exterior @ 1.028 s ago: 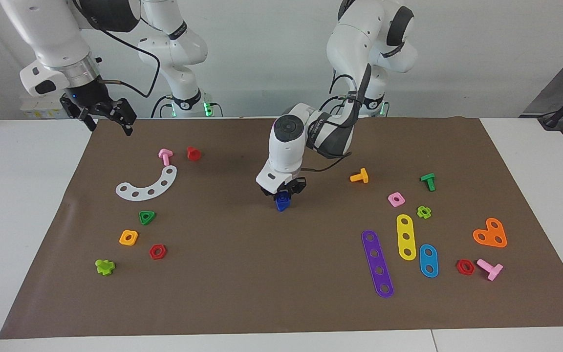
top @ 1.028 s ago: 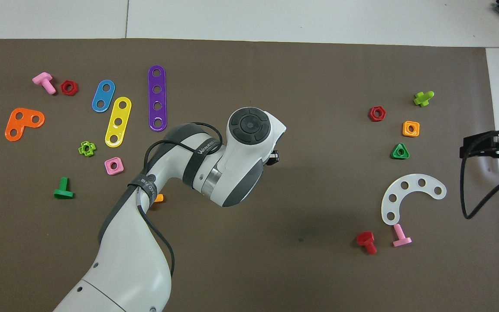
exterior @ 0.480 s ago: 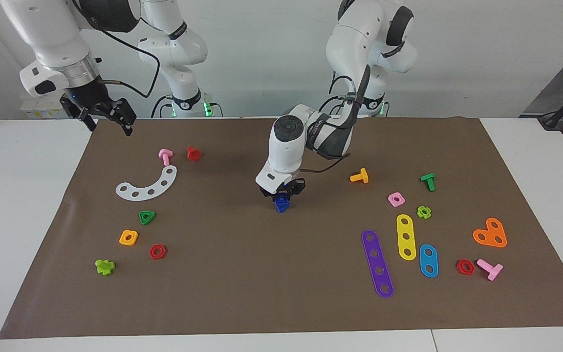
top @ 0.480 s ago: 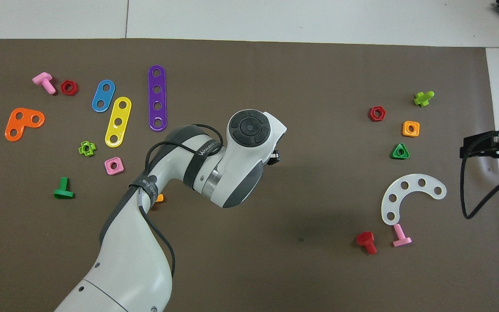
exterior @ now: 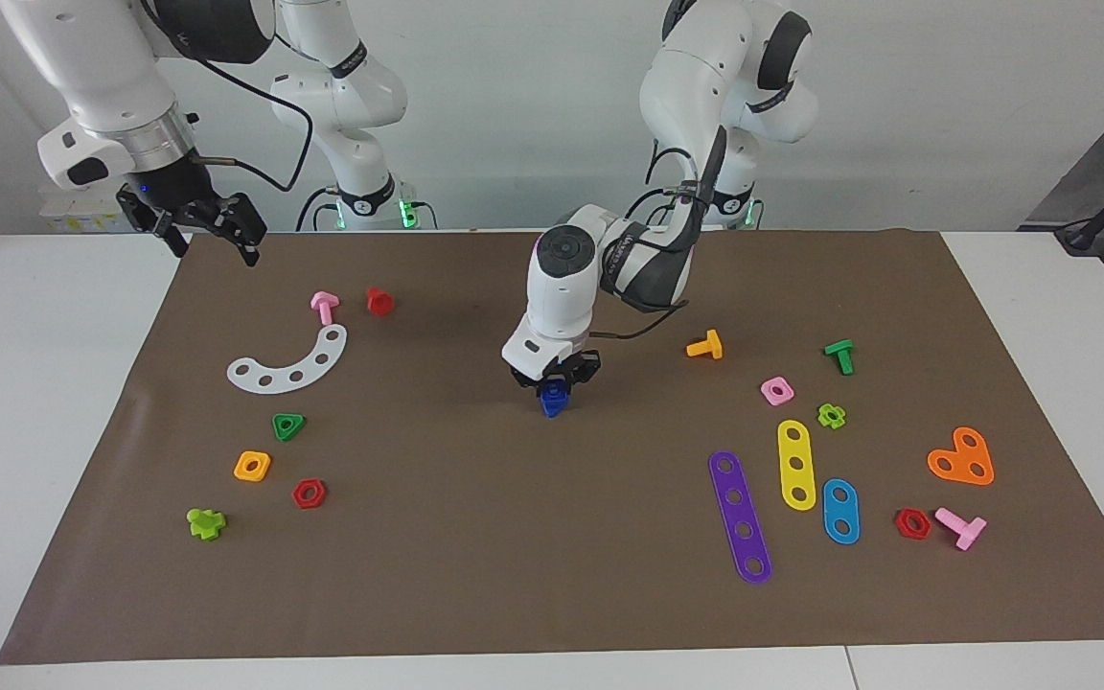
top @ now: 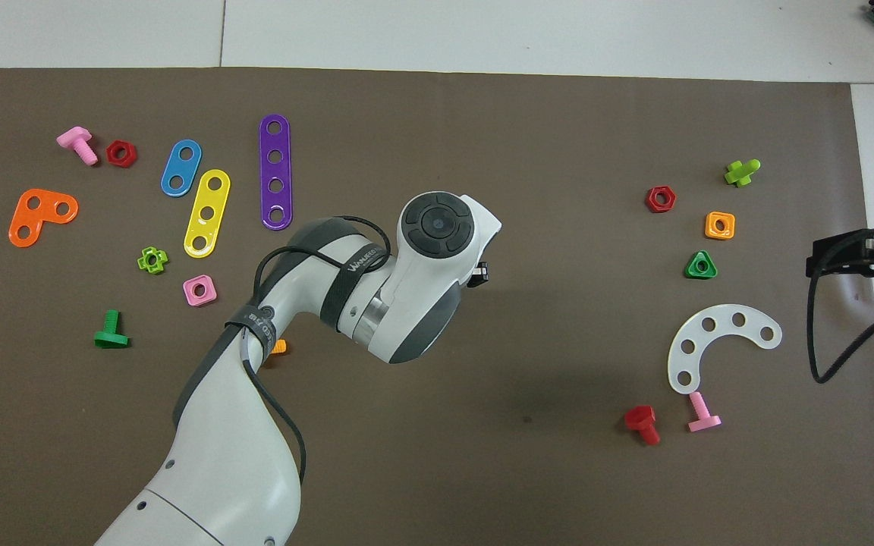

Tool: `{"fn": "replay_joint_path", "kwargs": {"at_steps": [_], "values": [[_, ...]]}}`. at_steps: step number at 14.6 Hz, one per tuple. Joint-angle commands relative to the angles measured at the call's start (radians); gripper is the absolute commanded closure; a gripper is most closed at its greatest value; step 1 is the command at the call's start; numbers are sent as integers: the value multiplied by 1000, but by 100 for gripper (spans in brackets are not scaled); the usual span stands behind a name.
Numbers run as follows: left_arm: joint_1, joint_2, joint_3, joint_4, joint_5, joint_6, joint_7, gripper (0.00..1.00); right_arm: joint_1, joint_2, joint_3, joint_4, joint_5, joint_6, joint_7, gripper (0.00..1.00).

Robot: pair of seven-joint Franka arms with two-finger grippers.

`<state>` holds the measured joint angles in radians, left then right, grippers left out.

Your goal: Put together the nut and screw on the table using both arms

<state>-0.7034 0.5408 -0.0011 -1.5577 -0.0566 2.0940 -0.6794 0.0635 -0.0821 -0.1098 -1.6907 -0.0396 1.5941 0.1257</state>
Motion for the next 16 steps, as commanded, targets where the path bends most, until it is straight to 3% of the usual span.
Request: {"fn": "replay_joint_path", "kwargs": {"at_steps": [1,8,11,16], "values": [[-21,-16,18,-22,23,20,-19,0,-11,-18,2,-20,26,3,-5,0],[-4,-15,18,25,21,-21,-11,0,-11,-18,2,-20,26,3,-5,0],[74,-24,18,86,26,-100,0,0,-11,-18,4,-20,26,7,-5,0],[241,-195,16,77,11,-271,232,0,10,-7,-5,-3,24,13,-3,0]]}}
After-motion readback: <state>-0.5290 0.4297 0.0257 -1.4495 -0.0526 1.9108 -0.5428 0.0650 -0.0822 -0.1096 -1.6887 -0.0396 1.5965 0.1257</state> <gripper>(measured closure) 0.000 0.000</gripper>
